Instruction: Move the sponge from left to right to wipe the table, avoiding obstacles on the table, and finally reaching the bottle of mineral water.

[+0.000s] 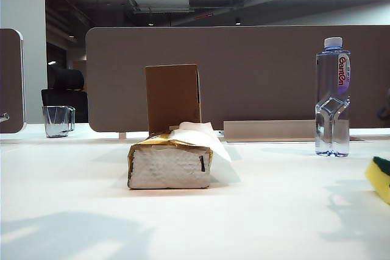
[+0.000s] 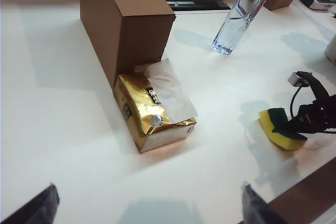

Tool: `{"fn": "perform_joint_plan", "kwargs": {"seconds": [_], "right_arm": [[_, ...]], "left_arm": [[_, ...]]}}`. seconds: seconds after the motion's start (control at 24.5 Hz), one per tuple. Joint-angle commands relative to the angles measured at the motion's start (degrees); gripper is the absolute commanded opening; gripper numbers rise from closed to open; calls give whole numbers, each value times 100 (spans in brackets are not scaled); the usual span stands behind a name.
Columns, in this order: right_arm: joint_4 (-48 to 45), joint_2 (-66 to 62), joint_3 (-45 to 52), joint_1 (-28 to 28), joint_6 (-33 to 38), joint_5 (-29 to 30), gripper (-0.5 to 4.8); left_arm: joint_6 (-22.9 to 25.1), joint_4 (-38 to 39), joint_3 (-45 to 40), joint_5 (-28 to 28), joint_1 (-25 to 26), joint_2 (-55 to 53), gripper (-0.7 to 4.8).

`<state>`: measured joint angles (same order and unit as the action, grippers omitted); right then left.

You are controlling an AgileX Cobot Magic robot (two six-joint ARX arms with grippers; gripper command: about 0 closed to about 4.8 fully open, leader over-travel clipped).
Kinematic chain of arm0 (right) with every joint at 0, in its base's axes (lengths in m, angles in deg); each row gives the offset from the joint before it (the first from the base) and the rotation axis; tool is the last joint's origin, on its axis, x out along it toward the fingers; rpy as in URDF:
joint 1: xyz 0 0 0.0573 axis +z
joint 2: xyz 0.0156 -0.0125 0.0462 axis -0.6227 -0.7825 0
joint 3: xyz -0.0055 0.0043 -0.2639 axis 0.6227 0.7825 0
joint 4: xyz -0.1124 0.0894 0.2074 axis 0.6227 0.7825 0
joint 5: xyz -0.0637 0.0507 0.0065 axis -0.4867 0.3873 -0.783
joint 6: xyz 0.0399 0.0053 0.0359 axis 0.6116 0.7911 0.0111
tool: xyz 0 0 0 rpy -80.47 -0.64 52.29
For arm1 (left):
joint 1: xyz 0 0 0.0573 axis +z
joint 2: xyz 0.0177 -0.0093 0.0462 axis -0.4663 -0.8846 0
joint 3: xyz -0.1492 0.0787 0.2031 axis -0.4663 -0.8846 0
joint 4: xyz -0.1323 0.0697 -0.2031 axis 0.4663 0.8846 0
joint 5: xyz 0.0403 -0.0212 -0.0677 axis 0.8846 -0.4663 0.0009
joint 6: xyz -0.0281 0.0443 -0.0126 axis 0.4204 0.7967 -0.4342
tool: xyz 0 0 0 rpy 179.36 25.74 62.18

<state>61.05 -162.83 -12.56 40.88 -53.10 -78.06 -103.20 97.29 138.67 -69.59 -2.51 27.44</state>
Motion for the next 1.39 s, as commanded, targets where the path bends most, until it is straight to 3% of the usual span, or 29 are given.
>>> {"fn": "perform_joint_plan", "kwargs": {"seconds": [0.04, 0.45, 0.77, 1.39], "right_arm": [[-511, -435, -181, -31, -48, -461, -9], [-887, -1182, -811, -92, -96, -461, -9], [-909, -1641, -1346, -527, -520, -459, -9], [-984, -2645, -2465, -542, -678, -310, -9]], "left_arm": [[-15, -94, 37, 20, 4, -2, 479], [-15, -94, 37, 63, 4, -4, 479], [-13, -98, 37, 168, 4, -7, 479], [-15, -214, 37, 317, 4, -9, 479]]}}
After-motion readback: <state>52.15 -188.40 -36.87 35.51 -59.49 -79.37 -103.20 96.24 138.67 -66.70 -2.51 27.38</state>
